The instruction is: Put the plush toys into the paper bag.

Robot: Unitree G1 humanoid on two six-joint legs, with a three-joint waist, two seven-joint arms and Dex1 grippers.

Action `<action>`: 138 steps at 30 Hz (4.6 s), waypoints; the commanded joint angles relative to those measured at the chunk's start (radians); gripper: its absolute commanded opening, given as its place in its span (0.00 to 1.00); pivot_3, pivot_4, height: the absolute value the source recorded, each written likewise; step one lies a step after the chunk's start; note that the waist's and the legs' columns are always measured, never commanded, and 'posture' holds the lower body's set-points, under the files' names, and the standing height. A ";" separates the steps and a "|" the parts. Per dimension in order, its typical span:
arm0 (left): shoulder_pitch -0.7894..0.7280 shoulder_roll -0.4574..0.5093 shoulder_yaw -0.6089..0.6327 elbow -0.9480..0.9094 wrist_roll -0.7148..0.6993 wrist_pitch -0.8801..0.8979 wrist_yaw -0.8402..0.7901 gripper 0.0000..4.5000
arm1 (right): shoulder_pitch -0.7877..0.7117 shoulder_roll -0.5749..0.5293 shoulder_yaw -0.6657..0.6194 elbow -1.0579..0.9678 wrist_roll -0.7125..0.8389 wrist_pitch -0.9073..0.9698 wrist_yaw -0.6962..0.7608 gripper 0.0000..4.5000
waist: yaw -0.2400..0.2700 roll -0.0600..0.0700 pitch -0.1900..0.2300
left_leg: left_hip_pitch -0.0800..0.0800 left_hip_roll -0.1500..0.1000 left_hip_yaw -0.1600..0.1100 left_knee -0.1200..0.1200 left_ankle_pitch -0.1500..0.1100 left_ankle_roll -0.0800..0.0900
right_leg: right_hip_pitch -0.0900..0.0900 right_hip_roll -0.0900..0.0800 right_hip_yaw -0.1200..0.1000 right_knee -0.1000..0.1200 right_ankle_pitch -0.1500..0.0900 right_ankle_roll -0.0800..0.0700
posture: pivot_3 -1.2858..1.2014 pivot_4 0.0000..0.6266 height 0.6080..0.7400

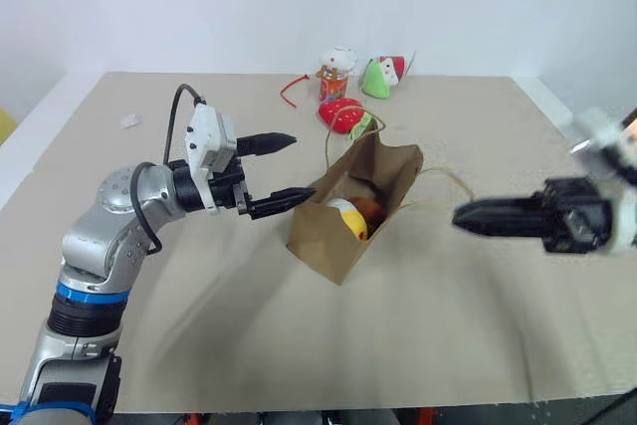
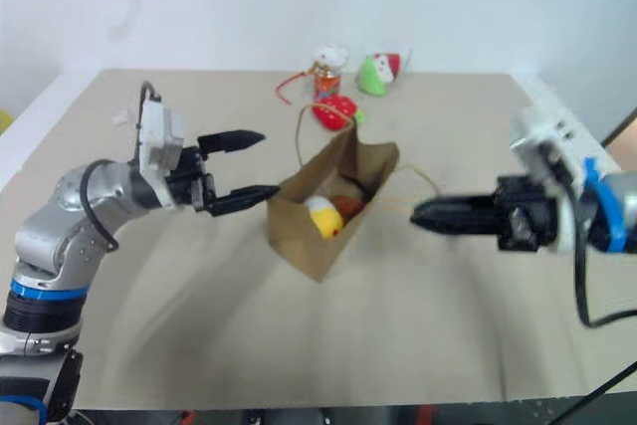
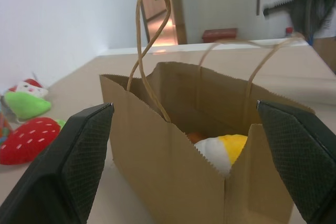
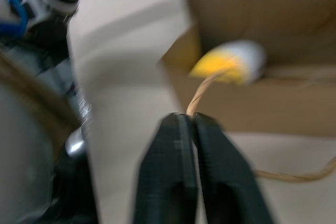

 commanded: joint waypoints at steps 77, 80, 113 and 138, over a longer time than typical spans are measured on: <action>0.145 0.060 -0.008 -0.148 -0.060 0.078 -0.003 1.00 | -0.114 0.262 0.272 -0.063 -0.094 -0.188 -0.231 0.02 | -0.001 0.000 0.000 | 0.000 0.000 -0.001 0.001 0.001 -0.001 | 0.000 0.002 0.001 0.000 0.000 -0.001 | 0.52 0.24 1.00; 0.169 0.049 -0.008 -0.144 -0.027 0.069 0.043 1.00 | -0.169 0.312 0.322 -0.028 -0.138 -0.200 -0.268 0.02 | 0.000 0.000 0.000 | -0.001 -0.001 -0.002 0.000 0.000 -0.001 | 0.000 0.002 0.001 0.000 0.000 -0.001 | 0.52 0.24 1.00; 0.102 -0.045 -0.116 -0.115 -0.011 0.179 0.159 1.00 | -0.259 0.444 0.477 0.032 -0.329 -0.277 -0.263 0.02 | -0.001 0.000 0.000 | -0.001 0.000 -0.002 0.000 0.000 0.000 | 0.000 0.003 0.001 0.000 0.000 -0.001 | 0.52 0.24 1.00; 0.069 -0.102 -0.104 -0.041 -0.022 0.218 0.164 0.09 | -0.248 0.421 0.429 0.011 -0.326 -0.269 -0.245 0.00 | -0.001 0.000 0.000 | -0.001 0.000 -0.002 0.000 0.000 0.000 | 0.000 0.002 0.001 0.000 0.000 -0.001 | 0.52 0.24 1.00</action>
